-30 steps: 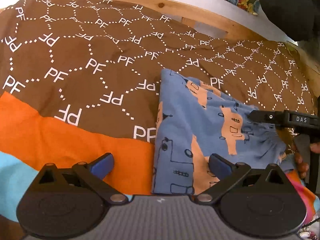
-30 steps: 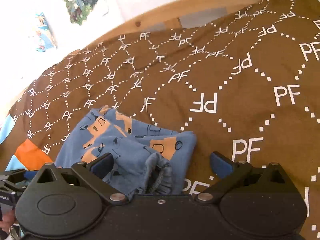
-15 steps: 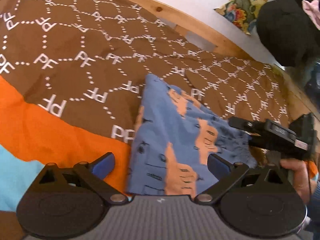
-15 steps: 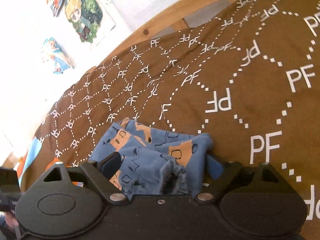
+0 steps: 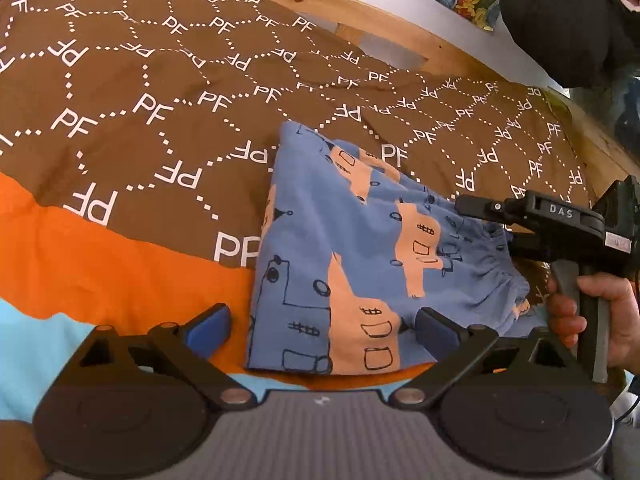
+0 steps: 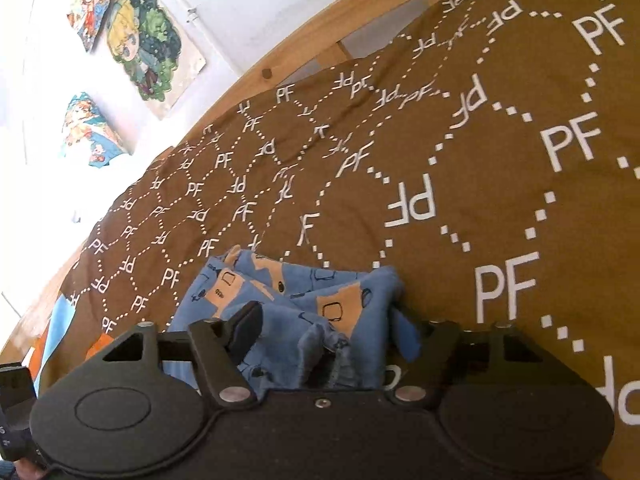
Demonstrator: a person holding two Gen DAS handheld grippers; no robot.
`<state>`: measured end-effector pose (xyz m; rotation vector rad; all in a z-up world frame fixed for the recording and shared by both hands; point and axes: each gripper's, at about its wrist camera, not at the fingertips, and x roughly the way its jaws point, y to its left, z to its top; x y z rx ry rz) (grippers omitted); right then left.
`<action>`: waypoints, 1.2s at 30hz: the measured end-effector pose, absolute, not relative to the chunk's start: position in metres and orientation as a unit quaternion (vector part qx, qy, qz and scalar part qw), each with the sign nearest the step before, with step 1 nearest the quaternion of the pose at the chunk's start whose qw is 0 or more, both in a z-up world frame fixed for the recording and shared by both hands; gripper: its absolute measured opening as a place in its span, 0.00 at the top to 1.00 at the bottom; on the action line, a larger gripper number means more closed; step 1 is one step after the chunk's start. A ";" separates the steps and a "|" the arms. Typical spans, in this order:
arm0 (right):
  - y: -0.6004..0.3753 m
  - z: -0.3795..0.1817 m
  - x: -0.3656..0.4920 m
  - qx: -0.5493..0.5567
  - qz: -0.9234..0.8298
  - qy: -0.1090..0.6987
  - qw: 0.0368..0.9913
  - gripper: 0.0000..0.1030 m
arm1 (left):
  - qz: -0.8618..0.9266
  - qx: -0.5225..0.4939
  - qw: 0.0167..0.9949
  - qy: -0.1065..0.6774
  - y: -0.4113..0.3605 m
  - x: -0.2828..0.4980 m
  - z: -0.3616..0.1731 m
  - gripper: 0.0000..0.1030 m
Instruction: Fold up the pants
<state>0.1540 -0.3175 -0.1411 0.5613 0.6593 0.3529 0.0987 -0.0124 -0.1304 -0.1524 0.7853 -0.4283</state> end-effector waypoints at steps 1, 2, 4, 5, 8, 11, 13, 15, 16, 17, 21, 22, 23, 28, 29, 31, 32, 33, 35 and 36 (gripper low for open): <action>-0.318 -0.142 0.154 0.272 0.167 0.318 0.893 0.41 | -0.207 -0.074 0.899 0.379 -0.012 0.099 -0.130 0.02; -0.319 -0.142 0.154 0.275 0.163 0.318 0.893 0.45 | -0.207 -0.073 0.899 0.379 -0.012 0.099 -0.130 0.02; -0.320 -0.143 0.153 0.279 0.157 0.318 0.892 0.48 | -0.207 -0.072 0.899 0.379 -0.013 0.098 -0.130 0.02; -0.321 -0.144 0.153 0.279 0.155 0.318 0.893 0.50 | -0.207 -0.072 0.899 0.379 -0.013 0.098 -0.130 0.02; -0.319 -0.144 0.153 0.273 0.146 0.319 0.896 0.57 | -0.207 -0.073 0.899 0.379 -0.012 0.098 -0.130 0.02; -0.318 -0.144 0.152 0.268 0.137 0.319 0.898 0.64 | -0.194 -0.085 0.904 0.373 -0.008 0.094 -0.129 0.12; -0.317 -0.144 0.151 0.264 0.132 0.319 0.901 0.66 | -0.187 -0.094 0.905 0.369 -0.005 0.092 -0.128 0.18; -0.315 -0.144 0.151 0.257 0.129 0.318 0.903 0.66 | -0.181 -0.097 0.907 0.369 -0.003 0.090 -0.127 0.22; -0.313 -0.144 0.150 0.251 0.127 0.318 0.905 0.67 | -0.178 -0.097 0.907 0.369 -0.003 0.090 -0.127 0.26; -0.312 -0.143 0.150 0.246 0.124 0.317 0.907 0.69 | -0.176 -0.098 0.907 0.369 -0.002 0.089 -0.126 0.28; -0.304 -0.141 0.149 0.225 0.111 0.316 0.915 0.73 | -0.178 -0.106 0.903 0.377 -0.003 0.089 -0.125 0.35; -0.303 -0.141 0.149 0.223 0.109 0.317 0.916 0.73 | -0.181 -0.113 0.900 0.380 -0.002 0.089 -0.124 0.33; -0.303 -0.141 0.150 0.223 0.109 0.317 0.915 0.73 | -0.186 -0.129 0.895 0.383 0.001 0.090 -0.124 0.29; -0.306 -0.142 0.150 0.228 0.111 0.317 0.914 0.73 | -0.186 -0.194 0.881 0.390 0.018 0.095 -0.127 0.30; -0.306 -0.142 0.150 0.228 0.111 0.317 0.914 0.73 | -0.181 -0.192 0.881 0.392 0.018 0.096 -0.127 0.33; -0.306 -0.143 0.150 0.230 0.111 0.317 0.914 0.73 | -0.170 -0.189 0.883 0.395 0.019 0.097 -0.128 0.48; -0.306 -0.143 0.150 0.230 0.111 0.316 0.914 0.73 | -0.164 -0.187 0.883 0.397 0.020 0.097 -0.129 0.49; -0.306 -0.143 0.150 0.230 0.111 0.316 0.914 0.73 | -0.164 -0.187 0.883 0.398 0.020 0.098 -0.129 0.51; -0.306 -0.143 0.150 0.227 0.110 0.316 0.914 0.73 | -0.163 -0.189 0.881 0.402 0.019 0.099 -0.129 0.55; -0.306 -0.142 0.149 0.226 0.110 0.316 0.915 0.73 | -0.163 -0.188 0.881 0.403 0.018 0.099 -0.129 0.55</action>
